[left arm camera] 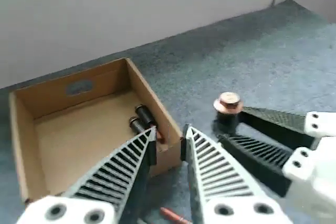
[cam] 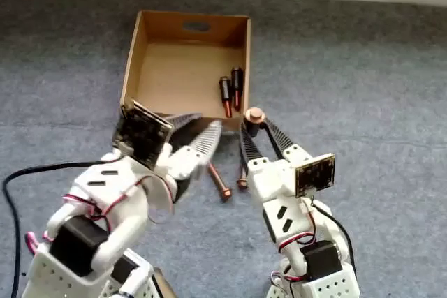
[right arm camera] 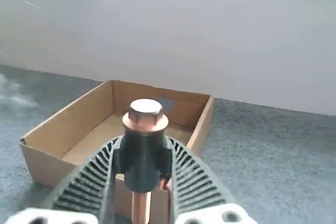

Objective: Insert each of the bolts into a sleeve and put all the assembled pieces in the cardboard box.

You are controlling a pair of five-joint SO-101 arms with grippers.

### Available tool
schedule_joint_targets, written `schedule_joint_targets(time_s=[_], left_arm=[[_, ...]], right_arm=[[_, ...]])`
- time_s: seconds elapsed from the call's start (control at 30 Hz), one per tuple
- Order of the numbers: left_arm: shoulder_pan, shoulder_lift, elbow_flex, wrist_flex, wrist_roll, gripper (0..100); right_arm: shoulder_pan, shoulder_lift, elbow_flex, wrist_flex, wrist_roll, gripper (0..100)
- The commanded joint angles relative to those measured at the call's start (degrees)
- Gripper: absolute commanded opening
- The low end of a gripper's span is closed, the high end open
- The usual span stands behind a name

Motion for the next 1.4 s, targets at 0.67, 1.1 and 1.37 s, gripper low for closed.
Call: schedule_joint_targets(time_s=[0.67,1.1,1.37], left_arm=[[-30.0,-0.5,39.7,-8.1,-18.8,1],[-26.3,-0.5,45.0,-11.5,-19.1,1],[-26.3,-0.5,45.1,-11.4,-19.2,1]], right_arm=[[3.3,44.1,-50.7,10.2,-2.3,0.5],[-2.2,84.6,-71.5,10.0,-4.8,0.5],[-2.3,101.1,-84.4,10.0,-4.9,0.5]])
